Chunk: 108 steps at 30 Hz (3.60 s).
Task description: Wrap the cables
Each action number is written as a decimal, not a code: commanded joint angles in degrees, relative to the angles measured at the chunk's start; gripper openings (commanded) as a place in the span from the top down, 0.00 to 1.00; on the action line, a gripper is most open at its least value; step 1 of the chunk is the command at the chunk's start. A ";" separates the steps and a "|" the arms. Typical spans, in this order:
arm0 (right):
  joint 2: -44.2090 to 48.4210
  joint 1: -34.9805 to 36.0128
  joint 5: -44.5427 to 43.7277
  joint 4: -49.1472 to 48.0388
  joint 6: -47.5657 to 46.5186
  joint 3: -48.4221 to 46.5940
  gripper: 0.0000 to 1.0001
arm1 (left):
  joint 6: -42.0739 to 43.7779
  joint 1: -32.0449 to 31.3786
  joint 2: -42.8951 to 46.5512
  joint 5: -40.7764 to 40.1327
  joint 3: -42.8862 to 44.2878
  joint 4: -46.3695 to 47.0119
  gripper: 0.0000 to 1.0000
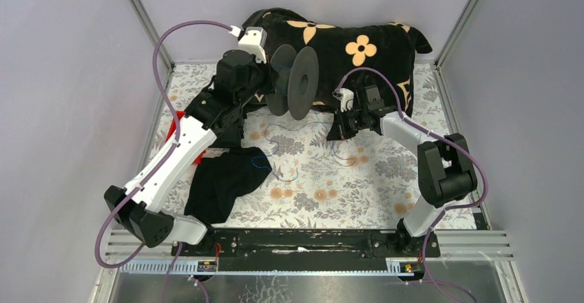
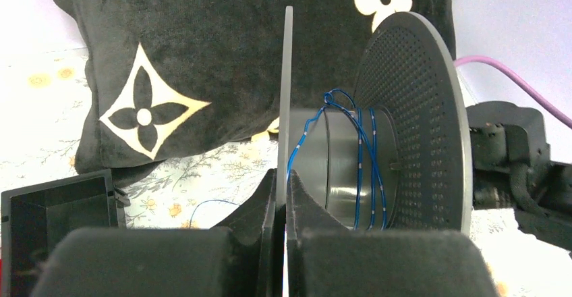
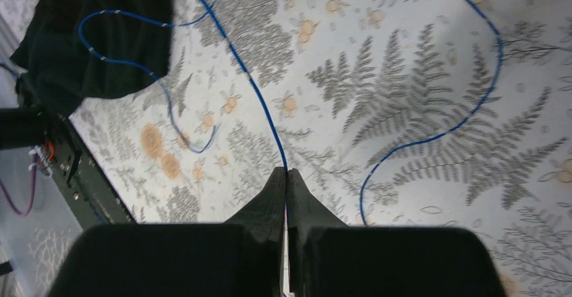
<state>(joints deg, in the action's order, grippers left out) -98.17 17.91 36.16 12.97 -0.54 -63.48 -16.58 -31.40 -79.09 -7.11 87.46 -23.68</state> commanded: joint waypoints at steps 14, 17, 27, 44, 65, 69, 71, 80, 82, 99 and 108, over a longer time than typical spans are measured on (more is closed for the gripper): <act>13.51 6.68 7.67 -5.38 -1.30 7.60 1.00 | -4.97 0.45 -4.30 -10.78 6.49 3.99 1.00; 14.93 7.33 8.42 -5.05 -2.24 7.33 1.00 | -5.77 0.38 -4.39 -11.17 6.47 3.97 1.00; 17.11 8.53 12.19 -4.54 -3.72 6.89 1.00 | -7.41 0.38 -4.28 -13.20 4.35 5.48 1.00; 18.41 10.03 14.72 -2.35 -3.17 0.73 1.00 | -5.16 -1.86 -4.56 -13.21 -0.36 9.62 1.00; 13.33 11.28 12.68 9.20 0.12 -18.19 1.00 | -0.44 -7.10 -5.00 -22.41 -1.95 11.16 1.00; 12.82 11.30 8.99 11.68 -0.11 -23.06 1.00 | 1.35 -8.16 -4.43 -24.00 -2.90 12.40 1.00; 12.26 11.33 7.68 13.51 -0.53 -25.66 1.00 | 2.53 -9.01 -4.40 -24.84 -2.92 12.43 1.00; 10.01 11.27 1.69 19.17 -3.80 -32.55 1.00 | 7.79 -12.72 -3.64 -27.98 -7.13 16.20 1.00; 9.72 11.33 0.42 20.09 -4.68 -33.53 1.00 | 8.36 -13.32 -3.45 -27.91 -7.47 16.40 1.00; 9.09 11.28 -12.66 24.90 -8.73 -40.38 1.00 | 16.45 -16.16 -1.53 -22.62 -13.31 19.61 1.00; 7.78 11.19 -19.68 27.35 -12.52 -42.74 0.97 | 20.05 -17.03 -0.29 -18.62 -15.50 19.63 1.00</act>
<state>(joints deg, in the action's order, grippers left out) -90.78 28.82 20.88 40.14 -10.39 -103.88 0.89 -48.03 -82.74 -28.03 72.62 -11.11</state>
